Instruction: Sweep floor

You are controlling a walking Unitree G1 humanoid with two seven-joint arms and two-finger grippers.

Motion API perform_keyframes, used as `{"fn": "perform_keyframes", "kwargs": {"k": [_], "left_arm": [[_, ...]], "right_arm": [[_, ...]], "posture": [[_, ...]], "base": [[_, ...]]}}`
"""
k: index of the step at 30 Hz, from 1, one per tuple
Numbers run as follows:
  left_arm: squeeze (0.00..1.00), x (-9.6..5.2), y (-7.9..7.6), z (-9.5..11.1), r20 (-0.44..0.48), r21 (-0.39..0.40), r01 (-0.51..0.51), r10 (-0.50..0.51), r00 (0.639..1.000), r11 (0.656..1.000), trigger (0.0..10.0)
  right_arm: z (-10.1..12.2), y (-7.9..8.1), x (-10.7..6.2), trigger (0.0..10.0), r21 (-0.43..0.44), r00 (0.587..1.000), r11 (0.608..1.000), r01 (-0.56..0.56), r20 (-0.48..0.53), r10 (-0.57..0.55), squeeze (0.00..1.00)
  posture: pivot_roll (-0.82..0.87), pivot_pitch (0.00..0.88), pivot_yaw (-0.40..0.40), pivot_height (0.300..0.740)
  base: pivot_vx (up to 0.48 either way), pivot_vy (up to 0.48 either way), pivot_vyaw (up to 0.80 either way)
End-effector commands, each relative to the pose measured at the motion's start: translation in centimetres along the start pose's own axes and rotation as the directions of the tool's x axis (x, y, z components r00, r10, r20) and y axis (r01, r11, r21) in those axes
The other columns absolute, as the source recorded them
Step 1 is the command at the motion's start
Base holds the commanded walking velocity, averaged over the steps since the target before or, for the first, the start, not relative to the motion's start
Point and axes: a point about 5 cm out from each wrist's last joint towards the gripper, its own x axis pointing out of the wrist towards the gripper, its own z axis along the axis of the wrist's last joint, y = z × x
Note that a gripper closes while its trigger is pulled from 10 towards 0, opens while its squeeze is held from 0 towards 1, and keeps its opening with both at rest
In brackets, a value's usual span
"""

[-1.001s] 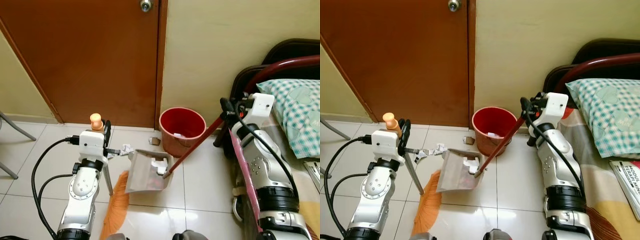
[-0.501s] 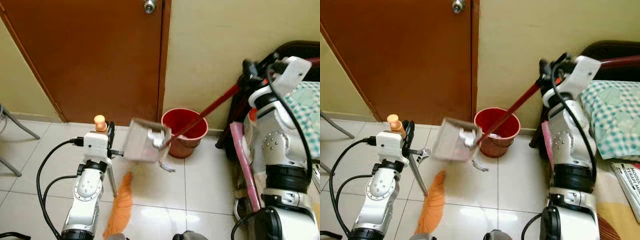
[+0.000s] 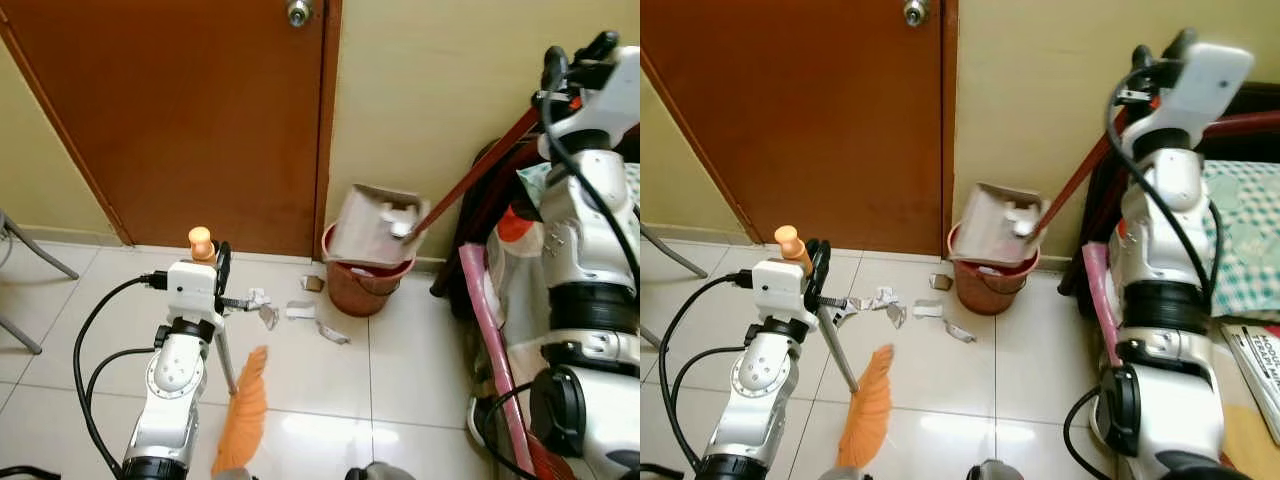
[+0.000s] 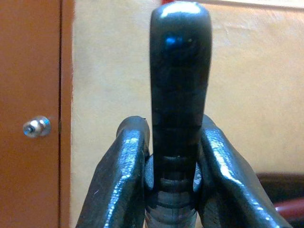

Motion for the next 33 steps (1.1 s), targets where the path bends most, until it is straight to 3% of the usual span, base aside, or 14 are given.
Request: {"fn": "perform_keyframes", "kwargs": {"k": [1, 5, 7, 12, 15, 27, 29, 30, 33], "left_arm": [[0.00, 0.7, -0.1, 1.2, 0.051, -0.023, -0.005, 0.007, 0.999, 1.000, 10.0], [0.00, 1.1, -0.2, 1.6, 0.062, -0.030, -0.015, 0.017, 0.998, 0.999, 10.0], [0.00, 1.2, -0.3, 1.8, 0.068, -0.036, -0.016, 0.019, 0.997, 0.999, 10.0], [0.00, 1.9, -0.9, 2.3, 0.088, -0.043, -0.005, 0.009, 0.996, 0.999, 10.0], [0.00, 2.4, -1.1, 2.7, 0.112, -0.047, -0.003, 0.008, 0.994, 0.999, 10.0], [0.00, 3.2, -1.3, 3.1, 0.129, -0.055, -0.001, 0.008, 0.992, 0.998, 10.0], [0.00, 3.1, -1.6, 3.1, 0.131, -0.055, 0.005, 0.002, 0.991, 0.998, 10.0], [0.00, 3.1, -1.6, 3.1, 0.132, -0.055, 0.006, 0.001, 0.991, 0.998, 10.0], [0.00, 3.2, -1.6, 3.1, 0.130, -0.058, 0.003, 0.005, 0.991, 0.998, 10.0]], "right_arm": [[1.6, 1.6, 0.9, 10.0, -0.034, 0.995, 0.999, -0.033, 0.097, 0.036, 0.00], [1.4, 3.3, 1.4, 10.0, -0.097, 0.990, 0.993, -0.068, 0.116, 0.079, 0.00], [1.3, 4.6, 1.5, 10.0, -0.175, 0.983, 0.980, -0.095, 0.139, 0.120, 0.00], [1.2, 7.1, 1.6, 10.0, -0.299, 0.958, 0.937, -0.182, 0.160, 0.237, 0.00], [0.9, 8.7, 1.1, 10.0, -0.400, 0.923, 0.882, -0.249, 0.179, 0.341, 0.00], [0.4, 11.4, -0.4, 10.0, -0.463, 0.844, 0.825, -0.323, 0.253, 0.473, 0.00], [0.4, 12.2, -1.0, 10.0, -0.497, 0.807, 0.795, -0.348, 0.274, 0.524, 0.00], [0.3, 13.1, -1.6, 10.0, -0.526, 0.768, 0.761, -0.380, 0.279, 0.576, 0.00], [0.0, 13.7, -2.1, 10.0, -0.539, 0.742, 0.735, -0.411, 0.271, 0.613, 0.00]], "posture": [[-0.01, 0.000, -0.012, 0.740], [0.00, 0.004, -0.022, 0.740], [0.00, 0.011, -0.035, 0.740], [0.01, 0.021, -0.052, 0.740], [0.01, 0.013, -0.059, 0.740], [0.02, 0.000, -0.061, 0.740], [0.02, 0.000, -0.062, 0.740], [0.02, 0.000, -0.062, 0.740], [0.02, 0.000, -0.062, 0.740]], "base": [[0.000, 0.000, 0.00], [0.000, 0.000, 0.00], [0.000, 0.000, 0.00], [0.000, 0.000, 0.00], [0.000, 0.000, 0.00], [0.000, 0.000, 0.00], [0.000, 0.000, 0.00], [0.000, 0.000, 0.00], [0.000, 0.000, 0.00]]}}
